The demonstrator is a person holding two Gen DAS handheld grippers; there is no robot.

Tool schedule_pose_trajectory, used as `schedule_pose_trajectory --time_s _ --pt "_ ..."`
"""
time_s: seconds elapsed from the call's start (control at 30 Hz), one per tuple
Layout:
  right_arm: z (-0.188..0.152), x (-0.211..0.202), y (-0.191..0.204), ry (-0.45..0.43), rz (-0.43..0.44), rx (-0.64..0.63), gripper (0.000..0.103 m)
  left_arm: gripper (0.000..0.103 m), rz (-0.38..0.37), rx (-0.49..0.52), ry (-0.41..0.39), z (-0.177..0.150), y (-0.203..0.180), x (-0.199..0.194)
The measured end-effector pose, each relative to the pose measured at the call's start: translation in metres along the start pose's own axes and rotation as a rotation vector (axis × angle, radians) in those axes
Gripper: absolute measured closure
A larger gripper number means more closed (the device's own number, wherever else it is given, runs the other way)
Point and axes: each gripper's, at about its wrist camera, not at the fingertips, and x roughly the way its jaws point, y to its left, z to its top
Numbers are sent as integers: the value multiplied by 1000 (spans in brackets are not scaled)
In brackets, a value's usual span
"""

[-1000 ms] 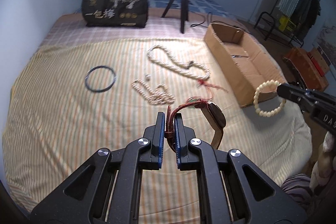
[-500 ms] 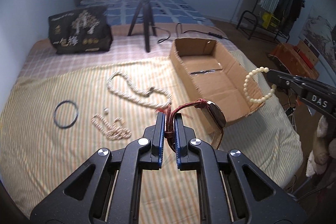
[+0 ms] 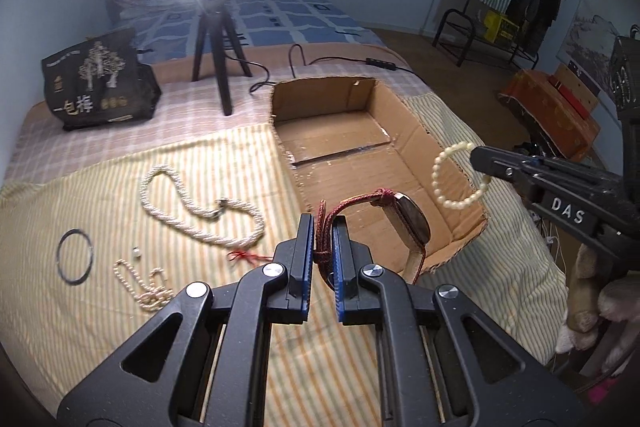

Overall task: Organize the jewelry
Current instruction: 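Carry the watch and bracelet into the cardboard box and open both tools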

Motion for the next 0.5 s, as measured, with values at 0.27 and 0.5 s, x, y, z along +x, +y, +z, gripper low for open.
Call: schedule_pose_trajectory --time_s 0.27,0.5 --pt "-7 20 -18 42 5 33 98 96 -6 -2 41 1 -9 25" --pt "-9 26 -25 62 11 47 97 96 -15 -6 69 0 -12 37"
